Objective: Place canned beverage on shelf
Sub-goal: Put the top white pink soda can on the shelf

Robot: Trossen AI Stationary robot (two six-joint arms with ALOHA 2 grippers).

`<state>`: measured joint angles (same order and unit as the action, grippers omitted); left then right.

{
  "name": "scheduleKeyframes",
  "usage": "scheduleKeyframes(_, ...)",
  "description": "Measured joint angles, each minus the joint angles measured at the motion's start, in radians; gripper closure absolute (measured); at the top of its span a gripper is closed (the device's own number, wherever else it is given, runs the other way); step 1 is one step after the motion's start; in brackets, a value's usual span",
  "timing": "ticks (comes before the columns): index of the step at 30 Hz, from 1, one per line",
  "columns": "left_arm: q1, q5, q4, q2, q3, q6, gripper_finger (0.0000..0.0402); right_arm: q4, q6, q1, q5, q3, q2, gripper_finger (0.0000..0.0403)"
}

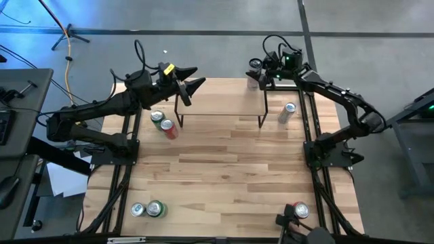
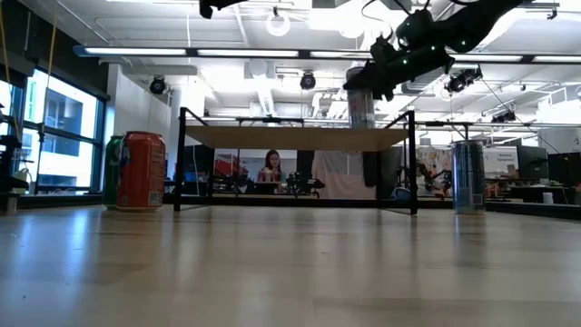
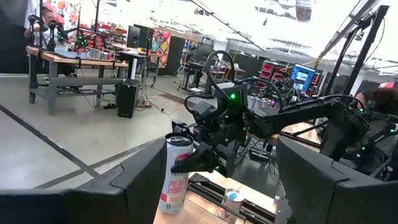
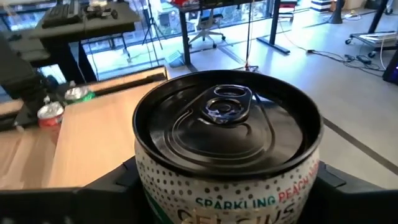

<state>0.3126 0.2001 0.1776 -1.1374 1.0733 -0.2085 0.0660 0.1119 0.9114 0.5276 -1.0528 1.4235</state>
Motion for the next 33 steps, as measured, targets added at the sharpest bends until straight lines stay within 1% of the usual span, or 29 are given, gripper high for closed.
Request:
scheduleKeyframes(9, 0.0, 0.0, 0.001, 0.0, 0.0, 0.0, 0.0142, -0.006, 0.018, -0.002, -0.008, 0.0, -0.002, 0.013)
scheduleKeyframes(14, 0.0, 0.0, 0.001, 0.0, 0.0, -0.001, 0.0142, -0.013, -0.059, -0.002, -0.032, 0.0, -0.003, 0.0129)
scheduleKeyframes(20, 0.0, 0.0, 0.002, 0.0, 0.0, 0.0, 0.0142, -0.017, -0.046, -0.002, -0.128, 0.0, -0.003, 0.0127)
scheduleKeyframes(23, 0.0, 0.0, 0.002, 0.0, 0.0, -0.001, 0.0142, -0.025, -0.055, -0.001, -0.152, 0.0, -0.002, 0.0127)
scheduleKeyframes(26, 0.0, 0.0, 0.002, 0.0, 0.0, -0.002, 0.0142, -0.026, -0.027, -0.002, -0.153, 0.0, -0.002, 0.0127)
scheduleKeyframes(33, 0.0, 0.0, 0.002, 0.0, 0.0, -0.025, 0.0142, -0.035, -0.024, -0.002, -0.124, 0.001, -0.002, 0.0126)
